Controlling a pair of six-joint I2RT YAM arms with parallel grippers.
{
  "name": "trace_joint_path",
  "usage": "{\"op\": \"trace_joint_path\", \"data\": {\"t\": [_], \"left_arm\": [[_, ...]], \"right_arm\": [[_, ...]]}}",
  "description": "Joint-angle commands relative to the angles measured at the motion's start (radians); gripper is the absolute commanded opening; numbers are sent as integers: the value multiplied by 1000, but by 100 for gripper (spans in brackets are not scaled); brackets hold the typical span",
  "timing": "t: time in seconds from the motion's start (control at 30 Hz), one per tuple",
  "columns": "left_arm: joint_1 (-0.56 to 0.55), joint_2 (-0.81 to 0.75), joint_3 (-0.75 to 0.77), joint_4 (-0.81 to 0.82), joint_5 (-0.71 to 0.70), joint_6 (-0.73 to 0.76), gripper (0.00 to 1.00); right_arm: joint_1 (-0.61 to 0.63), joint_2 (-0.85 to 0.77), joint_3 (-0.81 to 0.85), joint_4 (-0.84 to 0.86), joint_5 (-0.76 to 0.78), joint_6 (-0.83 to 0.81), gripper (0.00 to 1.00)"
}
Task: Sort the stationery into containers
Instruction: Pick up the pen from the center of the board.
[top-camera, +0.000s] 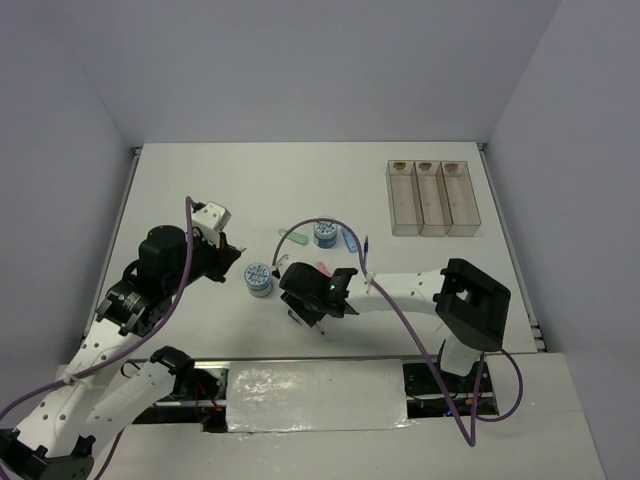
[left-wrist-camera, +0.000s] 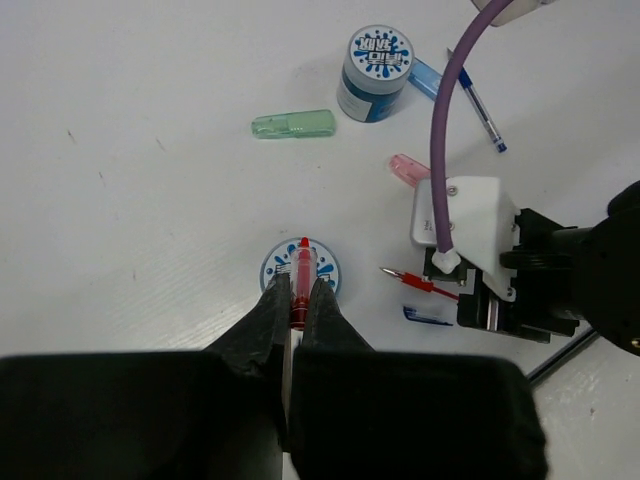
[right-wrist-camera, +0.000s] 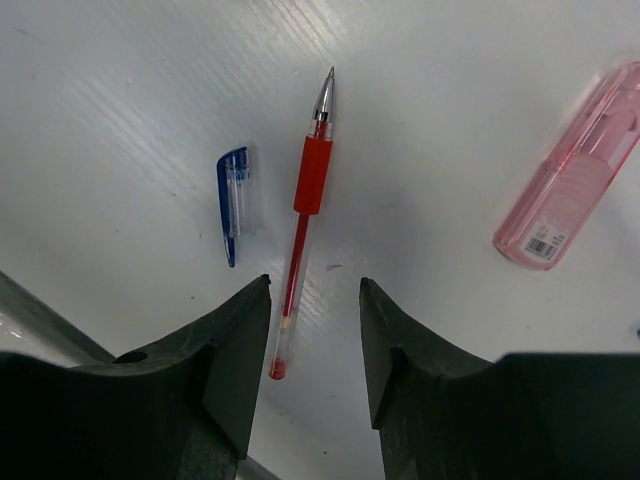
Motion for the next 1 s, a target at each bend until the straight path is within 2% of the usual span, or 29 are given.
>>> {"op": "trace_joint_path", "data": {"t": [0.0, 0.37, 0.63, 0.73, 0.8, 0.97], "left_arm": [[4, -14, -5, 58, 50, 5, 0], [3, -31, -11, 67, 87, 6, 0], [4, -32, -11, 72, 108, 8, 0], [3, -26, -11, 74, 116, 8, 0], [3, -23, -10, 74, 117, 6, 0], [3, -28, -13, 87, 174, 5, 0]], "right_arm": [[-6, 20, 39, -7, -4, -20, 48], [-19, 73, 29, 29, -59, -17, 48], [-59, 80, -20, 24, -117, -23, 38], [-59, 92, -28, 7, -122, -26, 29], [-59, 102, -31, 0, -117, -20, 0], [-81, 77, -45, 10, -71, 12, 0]]}}
